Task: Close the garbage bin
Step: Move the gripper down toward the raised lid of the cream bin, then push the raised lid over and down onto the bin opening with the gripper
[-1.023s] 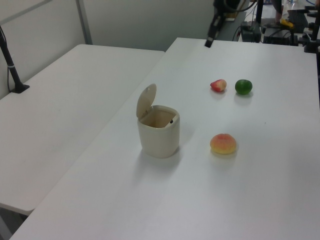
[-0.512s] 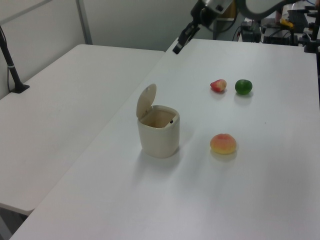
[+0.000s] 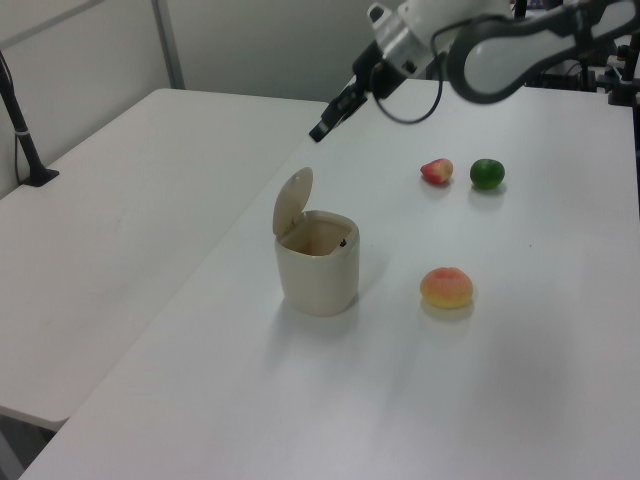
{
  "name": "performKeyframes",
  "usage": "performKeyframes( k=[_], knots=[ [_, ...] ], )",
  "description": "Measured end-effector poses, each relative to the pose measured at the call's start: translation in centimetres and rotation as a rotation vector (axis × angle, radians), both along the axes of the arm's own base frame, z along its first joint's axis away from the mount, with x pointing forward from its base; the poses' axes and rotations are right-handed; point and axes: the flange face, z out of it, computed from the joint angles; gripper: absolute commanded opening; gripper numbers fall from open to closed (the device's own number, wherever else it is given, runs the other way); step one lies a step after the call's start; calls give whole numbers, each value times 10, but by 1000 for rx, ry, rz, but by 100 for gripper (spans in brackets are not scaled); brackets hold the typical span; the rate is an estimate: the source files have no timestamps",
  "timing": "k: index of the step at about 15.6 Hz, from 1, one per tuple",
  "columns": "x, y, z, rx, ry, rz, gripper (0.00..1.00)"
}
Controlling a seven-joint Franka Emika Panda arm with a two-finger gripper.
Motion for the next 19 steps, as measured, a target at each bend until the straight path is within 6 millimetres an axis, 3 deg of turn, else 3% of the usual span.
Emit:
performKeyframes(
  k=[3,8,14,19],
  knots=[
    [8,9,-15,17,-6,-6,0],
    [14,15,-23,25,-18,-4,0],
    [9,35,-25,38,-10,27,0],
    [7,37,-35,34,7,30,0]
  ],
)
